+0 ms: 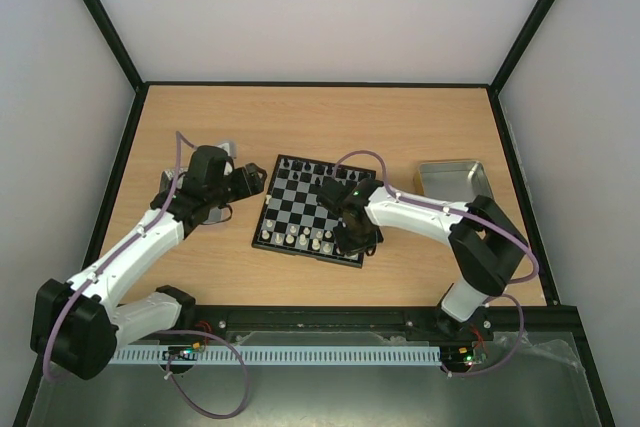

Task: Set up the chess pieces on the board
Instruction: Place the chess piece on the chessboard, then pick up the chess piece from the chessboard.

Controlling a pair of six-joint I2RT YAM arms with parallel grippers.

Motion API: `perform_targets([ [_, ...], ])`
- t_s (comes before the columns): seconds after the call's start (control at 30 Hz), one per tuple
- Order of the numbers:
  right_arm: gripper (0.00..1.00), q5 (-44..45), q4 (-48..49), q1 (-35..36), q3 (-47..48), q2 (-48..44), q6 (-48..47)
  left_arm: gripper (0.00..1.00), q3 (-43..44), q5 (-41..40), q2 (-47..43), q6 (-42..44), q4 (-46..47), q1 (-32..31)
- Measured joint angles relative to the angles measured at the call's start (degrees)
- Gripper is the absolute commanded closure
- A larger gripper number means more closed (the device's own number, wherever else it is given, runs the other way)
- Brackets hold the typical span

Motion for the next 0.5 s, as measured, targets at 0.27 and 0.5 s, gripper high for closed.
perform_targets([
  [0.27, 0.69, 0.57, -0.61, 0.0, 3.02, -1.29, 0.81, 0.3, 0.0, 0.59, 1.68, -0.11, -0.02, 0.0],
  [0.5, 0.7, 4.5, -0.48, 0.0, 3.93, -8.5, 2.84, 0.54, 1.07, 1.55, 11.43, 1.68, -1.81, -0.17],
])
